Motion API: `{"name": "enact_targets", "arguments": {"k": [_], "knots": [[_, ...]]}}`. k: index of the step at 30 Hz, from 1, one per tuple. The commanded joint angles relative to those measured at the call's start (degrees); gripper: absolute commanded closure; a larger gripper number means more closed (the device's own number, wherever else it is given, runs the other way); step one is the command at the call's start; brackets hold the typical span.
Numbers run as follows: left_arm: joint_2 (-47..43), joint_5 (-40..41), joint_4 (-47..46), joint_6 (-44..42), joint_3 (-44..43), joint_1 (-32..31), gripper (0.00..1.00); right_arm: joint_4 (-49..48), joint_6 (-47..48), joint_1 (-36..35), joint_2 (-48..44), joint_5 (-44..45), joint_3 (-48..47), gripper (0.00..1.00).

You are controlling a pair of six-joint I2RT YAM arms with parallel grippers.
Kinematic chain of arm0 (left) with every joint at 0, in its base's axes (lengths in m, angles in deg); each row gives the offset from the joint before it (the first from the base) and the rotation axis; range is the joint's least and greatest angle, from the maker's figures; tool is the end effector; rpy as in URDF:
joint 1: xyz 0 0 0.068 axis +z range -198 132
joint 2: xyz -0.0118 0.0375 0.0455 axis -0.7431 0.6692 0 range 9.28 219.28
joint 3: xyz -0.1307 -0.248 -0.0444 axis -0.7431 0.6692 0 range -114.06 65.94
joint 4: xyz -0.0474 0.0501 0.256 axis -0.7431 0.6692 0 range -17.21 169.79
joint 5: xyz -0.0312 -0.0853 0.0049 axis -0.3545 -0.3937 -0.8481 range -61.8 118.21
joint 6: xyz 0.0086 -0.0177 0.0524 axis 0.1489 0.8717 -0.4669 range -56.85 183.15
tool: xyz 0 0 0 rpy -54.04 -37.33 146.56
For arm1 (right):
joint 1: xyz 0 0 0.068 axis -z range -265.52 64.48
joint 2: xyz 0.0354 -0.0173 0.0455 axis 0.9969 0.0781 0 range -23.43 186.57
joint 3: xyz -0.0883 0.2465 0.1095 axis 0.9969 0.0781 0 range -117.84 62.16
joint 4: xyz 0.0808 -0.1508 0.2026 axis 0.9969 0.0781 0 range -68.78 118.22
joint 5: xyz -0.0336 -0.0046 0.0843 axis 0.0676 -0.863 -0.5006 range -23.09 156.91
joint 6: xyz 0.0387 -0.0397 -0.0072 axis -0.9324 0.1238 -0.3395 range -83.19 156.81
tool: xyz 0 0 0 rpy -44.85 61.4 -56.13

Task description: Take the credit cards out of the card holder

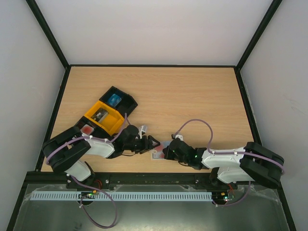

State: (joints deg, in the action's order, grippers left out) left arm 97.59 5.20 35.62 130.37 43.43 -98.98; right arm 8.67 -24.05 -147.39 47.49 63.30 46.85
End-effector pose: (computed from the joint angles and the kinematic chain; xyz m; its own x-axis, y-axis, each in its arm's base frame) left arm 0.1549 -0.2153 0.1337 -0.9753 -0.1442 -0.1672 0.0825 0.4644 -0.8818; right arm 0.0932 0.1797 0.1255 -0.9444 0.0824 -0.3182 -0.1580 0.7351 0.6593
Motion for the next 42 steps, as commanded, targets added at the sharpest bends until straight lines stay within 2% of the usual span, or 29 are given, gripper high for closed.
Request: {"name": "enact_targets", "arguments": {"k": [1,24,34,42], "knots": [[0.7,-1.7,-4.1,0.8,-0.7,-0.7,0.36,3.2,-0.6,-0.2,-0.5,0.8,2.1,0.98],[-1.8,-0.8,-2.3,1.7,-3.3,-3.5,0.36,3.4,-1.8,-0.2,-7.6,3.5,3.8,0.96],[-1.2,-1.2,-1.8,1.9,-5.2,-4.4,0.36,3.6,-1.5,-0.2,-10.3,4.3,3.8,0.89],[-0.3,-1.7,-2.1,2.2,-6.8,-4.8,0.36,8.2,-2.3,-0.2,-16.1,7.2,3.1,0.82]]}}
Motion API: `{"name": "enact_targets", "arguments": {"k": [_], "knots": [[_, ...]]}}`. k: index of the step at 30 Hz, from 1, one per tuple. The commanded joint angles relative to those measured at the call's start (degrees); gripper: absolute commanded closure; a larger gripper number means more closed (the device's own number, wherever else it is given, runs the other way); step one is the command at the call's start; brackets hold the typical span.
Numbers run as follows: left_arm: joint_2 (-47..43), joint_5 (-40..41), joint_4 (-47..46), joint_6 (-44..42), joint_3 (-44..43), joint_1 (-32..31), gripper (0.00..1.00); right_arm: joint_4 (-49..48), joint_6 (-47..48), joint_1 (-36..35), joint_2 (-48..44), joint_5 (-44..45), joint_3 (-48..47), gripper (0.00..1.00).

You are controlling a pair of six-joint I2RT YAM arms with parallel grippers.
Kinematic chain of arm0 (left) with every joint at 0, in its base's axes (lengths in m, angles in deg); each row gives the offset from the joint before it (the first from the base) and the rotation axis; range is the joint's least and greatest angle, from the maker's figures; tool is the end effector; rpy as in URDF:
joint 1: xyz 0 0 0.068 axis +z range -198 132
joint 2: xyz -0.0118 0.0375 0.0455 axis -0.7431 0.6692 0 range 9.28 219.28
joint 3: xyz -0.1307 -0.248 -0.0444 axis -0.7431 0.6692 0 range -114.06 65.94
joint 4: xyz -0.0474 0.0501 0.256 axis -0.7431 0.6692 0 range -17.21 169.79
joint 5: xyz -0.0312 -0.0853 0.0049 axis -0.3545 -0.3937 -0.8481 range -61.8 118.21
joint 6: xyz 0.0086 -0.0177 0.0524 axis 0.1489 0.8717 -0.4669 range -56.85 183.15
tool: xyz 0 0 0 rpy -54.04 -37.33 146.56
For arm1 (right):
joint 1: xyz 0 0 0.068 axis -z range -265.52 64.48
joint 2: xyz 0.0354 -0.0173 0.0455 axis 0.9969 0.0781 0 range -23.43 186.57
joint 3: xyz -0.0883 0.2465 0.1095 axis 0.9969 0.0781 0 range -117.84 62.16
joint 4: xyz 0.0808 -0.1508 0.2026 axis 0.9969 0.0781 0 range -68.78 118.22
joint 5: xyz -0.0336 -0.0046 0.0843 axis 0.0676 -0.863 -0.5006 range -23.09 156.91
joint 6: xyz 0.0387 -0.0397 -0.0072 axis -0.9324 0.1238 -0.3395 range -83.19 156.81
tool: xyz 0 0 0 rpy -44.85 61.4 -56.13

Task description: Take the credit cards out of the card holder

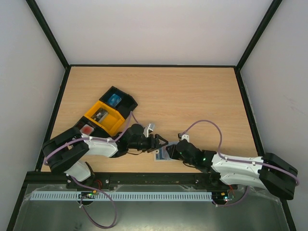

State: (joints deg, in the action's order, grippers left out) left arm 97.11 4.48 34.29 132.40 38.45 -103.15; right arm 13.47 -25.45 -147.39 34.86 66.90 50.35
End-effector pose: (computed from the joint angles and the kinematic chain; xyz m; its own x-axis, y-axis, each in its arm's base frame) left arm 0.1508 -0.2440 0.1613 -0.9775 -0.0942 -0.1889 0.1431 0.3622 -0.9210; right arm 0.0839 0.1571 0.1382 -0.9179 0.1604 -0.3629 -0.1495 0.7075 0.6907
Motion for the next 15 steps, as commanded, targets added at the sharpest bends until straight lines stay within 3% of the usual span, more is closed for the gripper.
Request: {"name": "enact_targets", "arguments": {"k": [1,15], "knots": [[0.4,-1.1,-1.1,0.3,-2.1,-0.8,0.36,4.3,-1.1,-0.2,-4.6,4.1,-0.3,0.82],[6.6,-2.4,-3.9,1.7,-7.3,-2.9,0.36,15.9,-2.4,-0.2,-19.3,8.7,-0.6,0.8]]}}
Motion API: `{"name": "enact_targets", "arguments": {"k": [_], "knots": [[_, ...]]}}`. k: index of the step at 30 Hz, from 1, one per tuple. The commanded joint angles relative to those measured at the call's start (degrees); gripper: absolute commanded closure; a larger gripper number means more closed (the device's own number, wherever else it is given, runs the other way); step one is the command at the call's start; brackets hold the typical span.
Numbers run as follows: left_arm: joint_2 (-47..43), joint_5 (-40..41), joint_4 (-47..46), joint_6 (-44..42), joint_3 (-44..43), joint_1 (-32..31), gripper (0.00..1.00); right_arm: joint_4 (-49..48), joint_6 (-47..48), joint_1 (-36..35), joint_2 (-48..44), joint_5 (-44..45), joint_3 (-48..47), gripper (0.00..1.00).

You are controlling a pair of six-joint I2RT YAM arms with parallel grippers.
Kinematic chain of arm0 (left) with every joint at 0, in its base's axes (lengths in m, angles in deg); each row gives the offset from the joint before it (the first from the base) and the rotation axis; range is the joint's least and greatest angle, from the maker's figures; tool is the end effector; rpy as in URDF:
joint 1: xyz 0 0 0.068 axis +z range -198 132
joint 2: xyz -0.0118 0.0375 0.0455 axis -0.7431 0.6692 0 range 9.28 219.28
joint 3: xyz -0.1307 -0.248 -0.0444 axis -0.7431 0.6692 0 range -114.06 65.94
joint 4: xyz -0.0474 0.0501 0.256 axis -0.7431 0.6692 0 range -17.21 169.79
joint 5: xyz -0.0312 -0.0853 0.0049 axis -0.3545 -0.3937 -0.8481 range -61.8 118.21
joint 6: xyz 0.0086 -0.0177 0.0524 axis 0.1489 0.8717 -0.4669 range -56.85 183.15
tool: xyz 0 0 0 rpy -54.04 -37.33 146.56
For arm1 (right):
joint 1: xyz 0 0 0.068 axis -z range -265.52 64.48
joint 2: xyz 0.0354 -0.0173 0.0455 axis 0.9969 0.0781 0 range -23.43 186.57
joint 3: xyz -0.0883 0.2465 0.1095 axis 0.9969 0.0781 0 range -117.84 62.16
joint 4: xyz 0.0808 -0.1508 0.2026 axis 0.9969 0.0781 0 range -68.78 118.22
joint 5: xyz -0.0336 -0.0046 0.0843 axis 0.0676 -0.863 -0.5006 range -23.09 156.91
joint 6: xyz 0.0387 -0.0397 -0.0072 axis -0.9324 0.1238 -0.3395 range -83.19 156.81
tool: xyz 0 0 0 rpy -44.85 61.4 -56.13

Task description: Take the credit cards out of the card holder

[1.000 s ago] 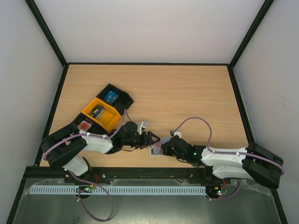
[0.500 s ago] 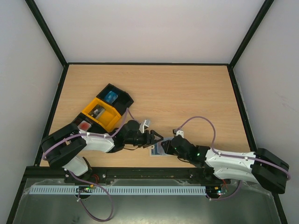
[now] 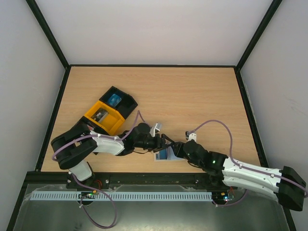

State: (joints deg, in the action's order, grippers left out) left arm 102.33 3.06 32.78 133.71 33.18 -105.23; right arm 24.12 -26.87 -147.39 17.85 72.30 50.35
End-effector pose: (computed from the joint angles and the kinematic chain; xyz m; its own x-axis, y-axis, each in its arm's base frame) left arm 0.1552 -0.2716 0.1642 -0.9836 -0.0488 -0.1734 0.1483 0.3264 -0.9335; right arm 0.0758 0.1344 0.1648 -0.8654 0.2741 -0.4195 -0.1465 0.6621 0.7350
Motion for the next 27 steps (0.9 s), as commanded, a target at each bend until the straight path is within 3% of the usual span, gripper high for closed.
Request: {"name": "enact_targets", "arguments": {"k": [1,16,27], "knots": [[1.5,-0.9,-2.4,0.4,-2.1,-0.9,0.36,5.7,-1.2,-0.2,-2.9,3.5,-0.7,0.8],[0.5,1.9,0.6,-0.6,-0.8,-0.7,0.36,8.8,-0.2,-0.2,-5.4,4.7,-3.5,0.78],[-0.6,5.5,2.8,-1.6,3.1,1.1,0.47,1.5,1.1,-0.2,2.6,1.2,-1.1,0.84]]}}
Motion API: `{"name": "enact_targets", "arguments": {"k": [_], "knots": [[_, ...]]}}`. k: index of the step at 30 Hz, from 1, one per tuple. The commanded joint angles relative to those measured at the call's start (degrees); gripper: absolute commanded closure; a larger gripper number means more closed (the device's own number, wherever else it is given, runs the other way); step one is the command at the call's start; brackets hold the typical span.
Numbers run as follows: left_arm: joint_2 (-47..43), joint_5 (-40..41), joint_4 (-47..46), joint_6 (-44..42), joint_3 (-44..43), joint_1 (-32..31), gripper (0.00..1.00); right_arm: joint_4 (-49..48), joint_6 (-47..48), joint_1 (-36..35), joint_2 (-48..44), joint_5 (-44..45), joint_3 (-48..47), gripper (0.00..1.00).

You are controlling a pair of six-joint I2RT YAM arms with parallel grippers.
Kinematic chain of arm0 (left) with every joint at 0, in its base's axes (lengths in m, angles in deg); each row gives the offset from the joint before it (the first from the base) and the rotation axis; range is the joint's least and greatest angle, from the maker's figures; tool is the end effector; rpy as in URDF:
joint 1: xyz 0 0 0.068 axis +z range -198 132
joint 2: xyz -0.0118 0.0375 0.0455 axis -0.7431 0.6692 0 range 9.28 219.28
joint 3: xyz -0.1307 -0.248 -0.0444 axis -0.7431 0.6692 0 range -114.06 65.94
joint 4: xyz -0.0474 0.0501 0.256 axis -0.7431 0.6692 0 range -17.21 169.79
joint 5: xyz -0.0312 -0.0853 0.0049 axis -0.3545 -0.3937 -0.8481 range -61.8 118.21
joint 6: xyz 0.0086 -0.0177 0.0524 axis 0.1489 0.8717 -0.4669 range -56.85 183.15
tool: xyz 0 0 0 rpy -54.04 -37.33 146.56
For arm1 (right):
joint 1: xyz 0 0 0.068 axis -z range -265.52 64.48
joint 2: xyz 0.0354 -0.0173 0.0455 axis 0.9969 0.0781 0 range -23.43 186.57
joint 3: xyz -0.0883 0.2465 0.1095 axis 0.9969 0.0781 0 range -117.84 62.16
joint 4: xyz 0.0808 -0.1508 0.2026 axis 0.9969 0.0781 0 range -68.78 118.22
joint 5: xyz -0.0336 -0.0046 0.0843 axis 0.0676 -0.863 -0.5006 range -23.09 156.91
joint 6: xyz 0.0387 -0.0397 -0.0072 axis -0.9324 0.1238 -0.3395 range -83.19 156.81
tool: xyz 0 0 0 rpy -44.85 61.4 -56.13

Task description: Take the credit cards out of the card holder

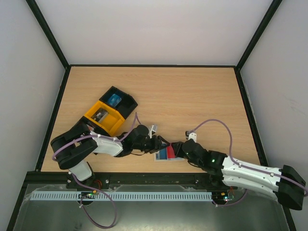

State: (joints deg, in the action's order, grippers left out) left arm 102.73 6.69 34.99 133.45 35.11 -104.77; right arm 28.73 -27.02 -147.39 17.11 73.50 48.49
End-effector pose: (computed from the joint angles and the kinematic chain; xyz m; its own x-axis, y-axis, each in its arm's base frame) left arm 0.1547 -0.2622 0.1487 -0.9819 -0.0993 -0.1611 0.1074 0.4086 -0.9064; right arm 0.0758 0.1326 0.1702 -0.8636 0.2757 -0.4221 -0.1278 0.6901 0.7123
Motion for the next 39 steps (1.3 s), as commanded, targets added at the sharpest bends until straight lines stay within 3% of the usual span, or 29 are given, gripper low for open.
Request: {"name": "enact_targets", "arguments": {"k": [1,11,19,39], "knots": [[-0.7,1.9,0.4,-1.3,1.4,0.7,0.48,-3.9,1.5,-0.2,4.6,-0.3,0.8,0.84],[2.7,0.8,-1.7,-1.8,1.3,1.2,0.55,-7.7,1.9,-0.1,15.3,-0.9,1.5,0.85],[4.5,0.0,-2.9,-1.8,0.4,1.3,0.57,-2.9,2.3,0.1,13.3,4.1,1.3,0.84],[6.6,-0.5,-3.6,-1.7,-0.7,1.3,0.59,-3.2,3.3,0.9,15.1,4.3,1.9,0.83]]}}
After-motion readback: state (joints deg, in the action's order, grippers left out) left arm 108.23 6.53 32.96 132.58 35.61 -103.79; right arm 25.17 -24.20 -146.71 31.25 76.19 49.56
